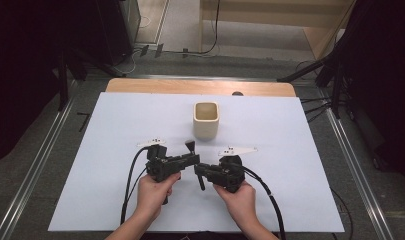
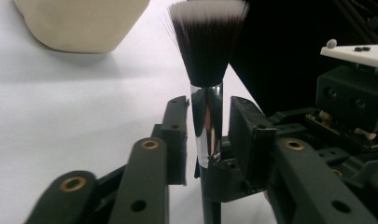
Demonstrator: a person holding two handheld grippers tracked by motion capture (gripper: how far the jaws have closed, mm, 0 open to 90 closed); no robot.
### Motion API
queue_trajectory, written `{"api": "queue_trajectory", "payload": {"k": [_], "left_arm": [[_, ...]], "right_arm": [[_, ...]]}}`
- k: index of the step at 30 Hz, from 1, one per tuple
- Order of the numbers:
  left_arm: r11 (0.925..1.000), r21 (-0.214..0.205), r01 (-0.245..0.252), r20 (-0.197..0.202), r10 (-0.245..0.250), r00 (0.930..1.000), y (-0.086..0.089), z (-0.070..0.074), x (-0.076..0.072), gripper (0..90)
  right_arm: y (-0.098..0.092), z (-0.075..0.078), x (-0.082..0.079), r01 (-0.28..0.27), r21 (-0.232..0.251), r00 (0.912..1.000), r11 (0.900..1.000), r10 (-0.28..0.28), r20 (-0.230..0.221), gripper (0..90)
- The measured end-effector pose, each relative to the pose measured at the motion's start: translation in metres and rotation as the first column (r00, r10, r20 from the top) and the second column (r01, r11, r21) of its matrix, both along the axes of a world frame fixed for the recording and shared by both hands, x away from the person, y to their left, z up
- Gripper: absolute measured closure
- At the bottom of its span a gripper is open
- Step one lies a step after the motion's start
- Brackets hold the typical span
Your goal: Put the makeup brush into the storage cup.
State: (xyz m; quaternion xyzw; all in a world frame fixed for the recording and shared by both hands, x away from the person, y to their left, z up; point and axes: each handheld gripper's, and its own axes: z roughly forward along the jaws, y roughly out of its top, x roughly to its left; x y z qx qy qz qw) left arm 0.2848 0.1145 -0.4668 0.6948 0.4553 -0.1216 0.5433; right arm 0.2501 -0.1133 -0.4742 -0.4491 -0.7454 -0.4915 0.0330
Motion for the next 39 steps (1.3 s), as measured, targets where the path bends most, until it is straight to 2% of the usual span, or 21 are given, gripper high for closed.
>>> {"api": "queue_trajectory", "payload": {"k": [6, 8, 12, 16, 18, 19, 20, 21, 23, 25, 27, 29, 30, 33, 39], "left_arm": [[1.0000, -0.009, 0.000, -0.003, 0.000, 1.0000, 0.001, -0.004, 0.002, 76.5], [0.9995, -0.030, 0.006, -0.019, -0.007, 0.9998, 0.001, -0.005, 0.003, 77.4], [0.9990, -0.039, 0.020, -0.035, -0.021, 0.9992, 0.004, -0.005, 0.005, 77.9], [0.9992, -0.026, 0.030, -0.028, -0.031, 0.9991, 0.004, -0.004, 0.006, 78.3], [0.9993, -0.011, 0.035, -0.015, -0.035, 0.9993, 0.003, -0.002, 0.006, 78.4], [0.9993, -0.002, 0.036, -0.008, -0.036, 0.9993, 0.004, -0.001, 0.006, 78.4], [0.9991, 0.012, 0.040, 0.002, -0.040, 0.9992, 0.004, 0.000, 0.006, 78.4], [0.9987, 0.025, 0.045, 0.011, -0.045, 0.9989, 0.005, 0.002, 0.006, 78.4], [0.9979, 0.037, 0.052, 0.017, -0.053, 0.9985, 0.006, 0.003, 0.007, 78.4], [0.9971, 0.052, 0.056, 0.018, -0.057, 0.9982, 0.006, 0.004, 0.008, 78.4], [0.9961, 0.060, 0.065, 0.021, -0.066, 0.9976, 0.006, 0.003, 0.009, 78.4], [0.9944, 0.072, 0.077, 0.014, -0.078, 0.9969, 0.005, 0.003, 0.010, 78.4], [0.9932, 0.082, 0.082, 0.016, -0.083, 0.9964, 0.005, 0.003, 0.010, 78.4], [0.9916, 0.095, 0.089, 0.021, -0.091, 0.9956, 0.005, 0.004, 0.011, 78.3], [0.9892, 0.108, 0.099, 0.023, -0.102, 0.9945, 0.011, 0.007, 0.014, 78.3]], "right_arm": [[0.000, -0.003, 0.001, 0.010, 0.019, 0.9997, 0.9998, -0.009, -0.021, 80.5], [0.000, -0.004, 0.001, 0.007, 0.020, 0.9998, 0.9998, -0.007, -0.018, 80.5], [0.001, -0.004, 0.002, -0.001, 0.014, 1.0000, 0.9999, 0.001, -0.006, 80.4], [0.000, -0.004, 0.002, -0.007, 0.013, 0.9999, 0.9999, 0.007, -0.011, 79.5], [0.000, -0.004, 0.003, -0.017, 0.017, 0.9999, 0.9997, 0.017, -0.003, 67.3], [-0.001, -0.004, 0.003, -0.012, 0.020, 0.9997, 0.9997, 0.012, 0.021, 60.5], [-0.001, -0.003, 0.002, -0.022, 0.005, 0.9971, 0.9998, 0.021, 0.073, 52.7], [-0.001, -0.003, 0.002, -0.022, 0.005, 0.9971, 0.9998, 0.021, 0.073, 52.7], [-0.003, -0.002, 0.002, -0.031, -0.023, 0.9909, 0.9993, 0.034, 0.131, 48.1], [-0.004, -0.002, 0.002, -0.037, -0.027, 0.9876, 0.9989, 0.041, 0.151, 43.0], [-0.005, -0.002, 0.003, -0.046, -0.030, 0.9868, 0.9985, 0.050, 0.154, 39.1], [-0.005, -0.006, 0.006, -0.077, -0.037, 0.9855, 0.9964, 0.082, 0.149, 33.1], [-0.006, -0.007, 0.007, -0.101, -0.044, 0.9838, 0.9939, 0.107, 0.144, 32.2], [-0.006, -0.010, 0.007, -0.125, -0.087, 0.9772, 0.9883, 0.138, 0.162, 29.1], [-0.007, -0.010, 0.007, -0.120, -0.129, 0.9710, 0.9844, 0.143, 0.191, 26.1]]}}
